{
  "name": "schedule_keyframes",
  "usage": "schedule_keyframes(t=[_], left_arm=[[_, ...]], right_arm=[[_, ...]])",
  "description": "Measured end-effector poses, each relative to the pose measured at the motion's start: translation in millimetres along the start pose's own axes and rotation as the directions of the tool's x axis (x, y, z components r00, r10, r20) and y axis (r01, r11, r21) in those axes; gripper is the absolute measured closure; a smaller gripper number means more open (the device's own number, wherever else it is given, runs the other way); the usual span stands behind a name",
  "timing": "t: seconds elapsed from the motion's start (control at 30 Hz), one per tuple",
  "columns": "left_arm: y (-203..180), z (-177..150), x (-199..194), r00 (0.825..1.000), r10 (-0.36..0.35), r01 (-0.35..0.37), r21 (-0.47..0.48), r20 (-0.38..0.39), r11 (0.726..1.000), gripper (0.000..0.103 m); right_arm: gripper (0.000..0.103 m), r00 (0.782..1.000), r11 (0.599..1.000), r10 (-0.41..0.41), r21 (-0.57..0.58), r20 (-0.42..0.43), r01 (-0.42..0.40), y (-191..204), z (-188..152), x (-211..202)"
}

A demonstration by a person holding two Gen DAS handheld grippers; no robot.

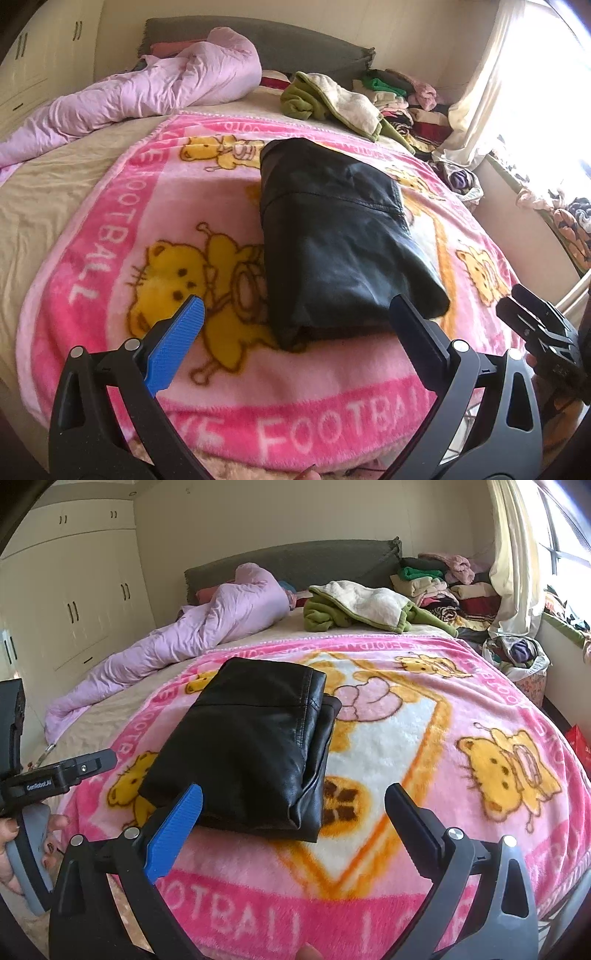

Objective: Fold large clothes

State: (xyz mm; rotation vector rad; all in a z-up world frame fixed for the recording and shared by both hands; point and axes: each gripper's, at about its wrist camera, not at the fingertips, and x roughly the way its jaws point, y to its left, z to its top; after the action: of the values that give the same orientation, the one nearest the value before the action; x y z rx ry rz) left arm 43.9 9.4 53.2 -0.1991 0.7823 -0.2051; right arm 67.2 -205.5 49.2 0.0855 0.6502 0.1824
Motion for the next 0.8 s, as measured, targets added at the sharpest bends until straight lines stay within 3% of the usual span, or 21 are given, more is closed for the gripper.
schedule_keyframes(t=[0.47, 0.63, 0.8], left_arm=[[-11.4, -39.8, -23.6, 0.998, 0.034, -0.037, 0.049, 0.060, 0.998, 0.009], [-11.3, -52.7, -24.7, 0.998, 0.046, -0.049, 0.052, 0.053, 0.997, 0.009], [-13.1, -60.3, -23.7, 0.997, 0.072, -0.073, 0.048, 0.038, 0.996, 0.009]], right_arm=[[0.004, 0.999, 1.000, 0.010, 0.012, 0.052, -0.011, 16.1, -18.7, -32.1], [0.004, 0.997, 1.000, -0.005, 0.013, 0.082, 0.004, 19.6, -35.9, -43.8], [0.004, 0.998, 0.999, -0.038, -0.022, 0.055, 0.039, 26.7, -50.9, -42.0]])
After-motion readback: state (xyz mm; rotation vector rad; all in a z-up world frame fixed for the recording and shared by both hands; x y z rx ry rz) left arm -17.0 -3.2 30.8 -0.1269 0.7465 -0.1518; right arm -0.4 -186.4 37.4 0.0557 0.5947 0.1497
